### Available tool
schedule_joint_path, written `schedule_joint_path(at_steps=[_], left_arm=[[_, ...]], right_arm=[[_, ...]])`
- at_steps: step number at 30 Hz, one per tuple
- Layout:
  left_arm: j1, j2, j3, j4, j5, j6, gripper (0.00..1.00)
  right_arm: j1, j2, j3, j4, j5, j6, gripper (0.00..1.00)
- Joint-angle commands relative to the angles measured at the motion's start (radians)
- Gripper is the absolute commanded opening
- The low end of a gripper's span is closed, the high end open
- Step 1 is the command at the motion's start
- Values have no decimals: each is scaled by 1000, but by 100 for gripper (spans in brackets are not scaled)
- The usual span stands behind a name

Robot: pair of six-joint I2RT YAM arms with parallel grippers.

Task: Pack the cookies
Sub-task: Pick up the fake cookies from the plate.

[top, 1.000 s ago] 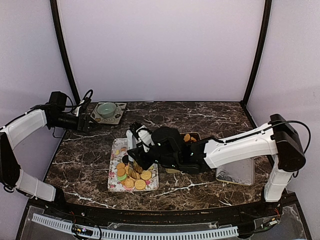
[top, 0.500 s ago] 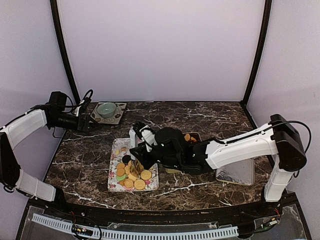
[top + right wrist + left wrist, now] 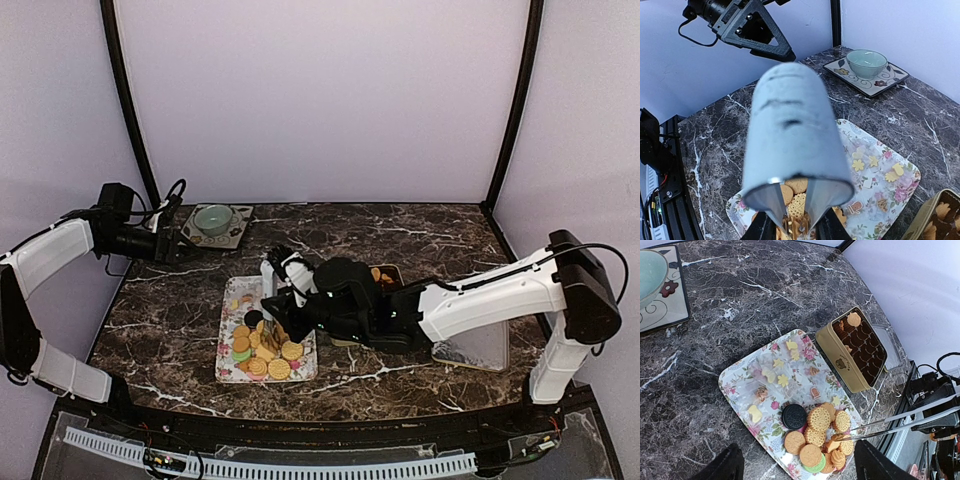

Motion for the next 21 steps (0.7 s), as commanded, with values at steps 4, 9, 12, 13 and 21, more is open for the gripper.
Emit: schedule_joint_path(at_steps=[4, 9, 12, 13, 21], left_arm=[[4, -8, 16, -12, 19, -2, 79], [5, -11, 14, -14, 19, -2, 78], [4, -12, 14, -12, 20, -2, 79], [5, -12, 16, -12, 19, -2, 79], [5, -15, 17, -13, 20, -5, 79]], right_arm=[[31, -63, 51, -5, 18, -24, 0], [33, -86, 62, -20, 45, -50, 0], [30, -99, 72, -41, 76, -78, 0], [28, -103, 75, -47, 81, -85, 0], [-3, -146, 83, -96, 136, -142, 0]])
